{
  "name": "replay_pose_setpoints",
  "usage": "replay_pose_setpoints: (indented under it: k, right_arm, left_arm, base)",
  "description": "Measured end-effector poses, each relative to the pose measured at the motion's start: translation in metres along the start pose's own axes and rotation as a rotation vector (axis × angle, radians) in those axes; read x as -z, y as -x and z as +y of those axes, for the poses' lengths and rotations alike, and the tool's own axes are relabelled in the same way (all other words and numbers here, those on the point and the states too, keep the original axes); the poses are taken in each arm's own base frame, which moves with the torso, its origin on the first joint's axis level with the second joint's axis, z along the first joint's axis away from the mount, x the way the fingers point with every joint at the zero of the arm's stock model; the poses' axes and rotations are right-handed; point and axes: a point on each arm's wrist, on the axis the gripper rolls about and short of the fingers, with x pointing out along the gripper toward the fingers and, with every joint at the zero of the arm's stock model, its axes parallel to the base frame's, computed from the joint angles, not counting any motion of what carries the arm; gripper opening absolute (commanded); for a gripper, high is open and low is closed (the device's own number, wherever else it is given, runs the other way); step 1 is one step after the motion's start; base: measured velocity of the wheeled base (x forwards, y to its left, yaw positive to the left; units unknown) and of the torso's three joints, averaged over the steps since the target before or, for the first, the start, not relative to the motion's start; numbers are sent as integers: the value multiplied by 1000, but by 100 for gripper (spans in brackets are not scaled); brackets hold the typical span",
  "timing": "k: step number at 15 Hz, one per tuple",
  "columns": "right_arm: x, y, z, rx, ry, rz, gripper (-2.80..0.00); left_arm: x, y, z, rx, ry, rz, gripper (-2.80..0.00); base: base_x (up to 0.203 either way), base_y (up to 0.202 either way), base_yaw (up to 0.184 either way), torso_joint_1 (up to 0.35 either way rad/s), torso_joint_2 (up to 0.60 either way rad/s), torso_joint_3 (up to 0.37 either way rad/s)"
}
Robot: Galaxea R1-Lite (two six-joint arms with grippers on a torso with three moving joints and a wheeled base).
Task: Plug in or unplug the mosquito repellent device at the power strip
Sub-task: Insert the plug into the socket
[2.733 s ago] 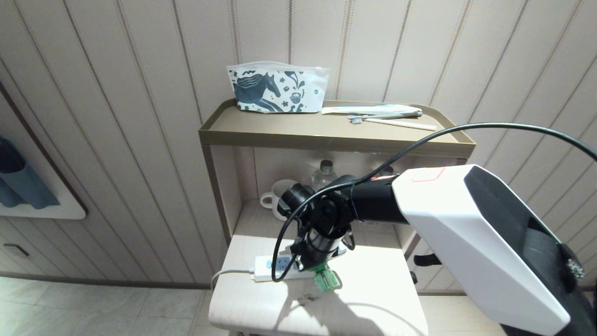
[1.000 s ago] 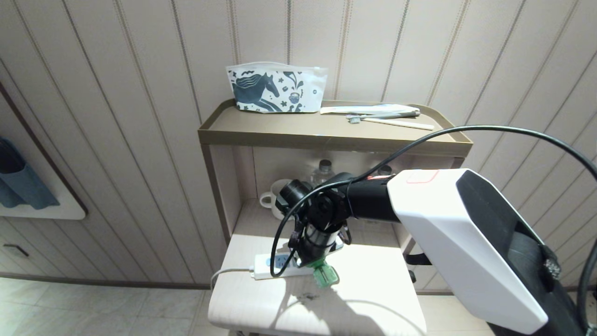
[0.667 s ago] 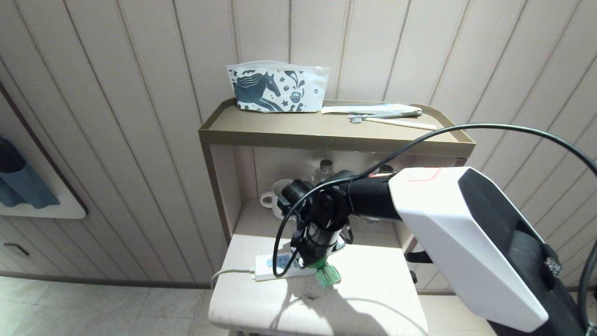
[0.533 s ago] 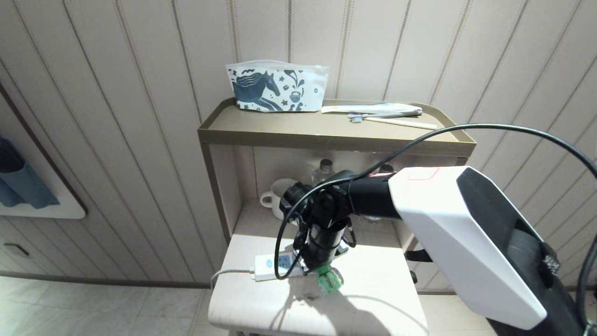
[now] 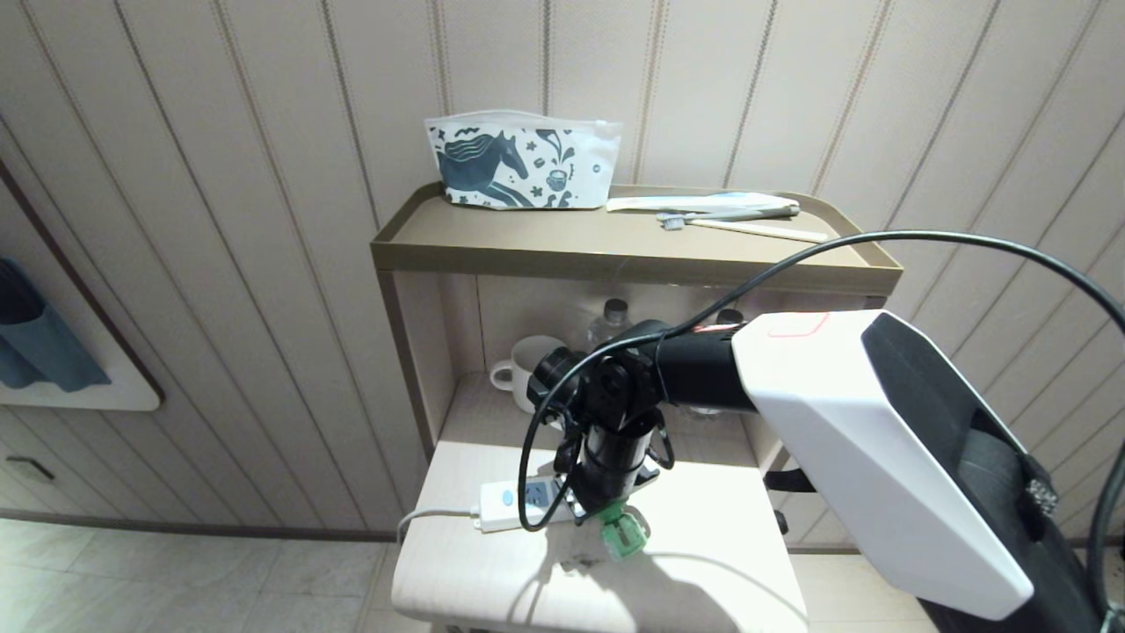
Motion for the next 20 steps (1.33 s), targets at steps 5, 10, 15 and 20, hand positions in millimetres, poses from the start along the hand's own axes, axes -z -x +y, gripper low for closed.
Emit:
replay_pose_setpoints:
  k: [5,10,15,20]
  right_arm:
    - [3,14,-1,-16,18,-1,-280]
    - [14,30,-4,-3,54,64,-280]
    - [23,41,-7,8,66,125,-280]
    - [22,41,-7,1,157,116,-280]
  left_arm:
    - [0,0,0,0,0,0,-280]
    - [0,0,0,0,0,0,-280]
    - [0,0,0,0,0,0,-280]
    - [0,0,0,0,0,0,-280]
  base:
    - [0,0,0,0,0,0]
    - [0,0,0,0,0,0]
    - [0,0,0,0,0,0]
    - [0,0,0,0,0,0]
